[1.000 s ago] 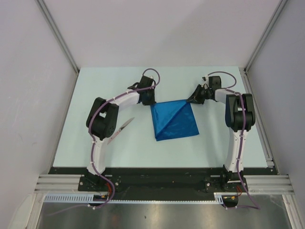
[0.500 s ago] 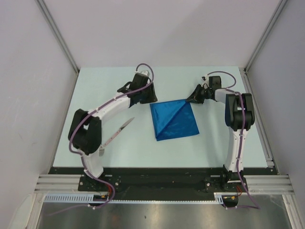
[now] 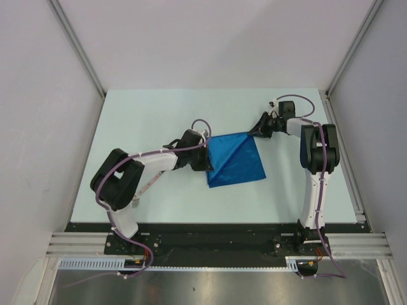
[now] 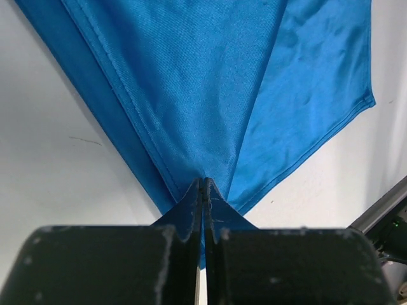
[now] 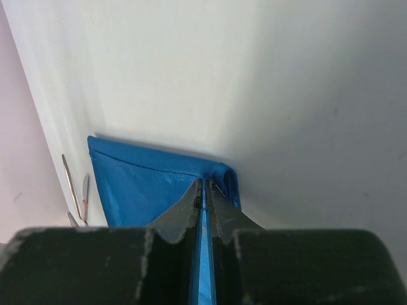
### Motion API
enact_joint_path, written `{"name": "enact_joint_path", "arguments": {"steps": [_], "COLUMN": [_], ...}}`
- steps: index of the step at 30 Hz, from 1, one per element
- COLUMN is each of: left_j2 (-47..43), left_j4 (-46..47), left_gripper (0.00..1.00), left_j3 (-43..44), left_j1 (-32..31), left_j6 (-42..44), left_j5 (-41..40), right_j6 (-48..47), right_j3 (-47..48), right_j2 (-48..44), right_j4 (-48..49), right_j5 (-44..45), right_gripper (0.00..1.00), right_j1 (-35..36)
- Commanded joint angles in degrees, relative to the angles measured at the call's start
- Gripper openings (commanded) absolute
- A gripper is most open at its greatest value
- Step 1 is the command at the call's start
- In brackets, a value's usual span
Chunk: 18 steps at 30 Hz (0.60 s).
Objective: Fold the napkin into a case and place the utensils inside
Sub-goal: Smooth out the upper triangle-folded napkin at the center of the board.
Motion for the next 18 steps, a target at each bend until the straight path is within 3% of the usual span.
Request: {"name": "enact_joint_path", "arguments": {"steps": [1, 18], "left_j2": [-2.94, -6.90], "left_j4": [9.22, 26.45], "left_gripper": [0.00, 0.00], "left_j3": [-3.43, -20.48], "left_j1": [-0.02, -0.64], "left_j6": [-3.09, -6.70], "left_j5": [4.06, 7.76], "right_j6": [-2.06, -2.15], "right_j3": [0.80, 2.29], "right_j2": [2.63, 3.86], "right_j4": [-0.58, -2.16], "right_j5": [3.27, 3.89], "right_gripper": [0.10, 0.10], "right_j1": [0.20, 0.20]}}
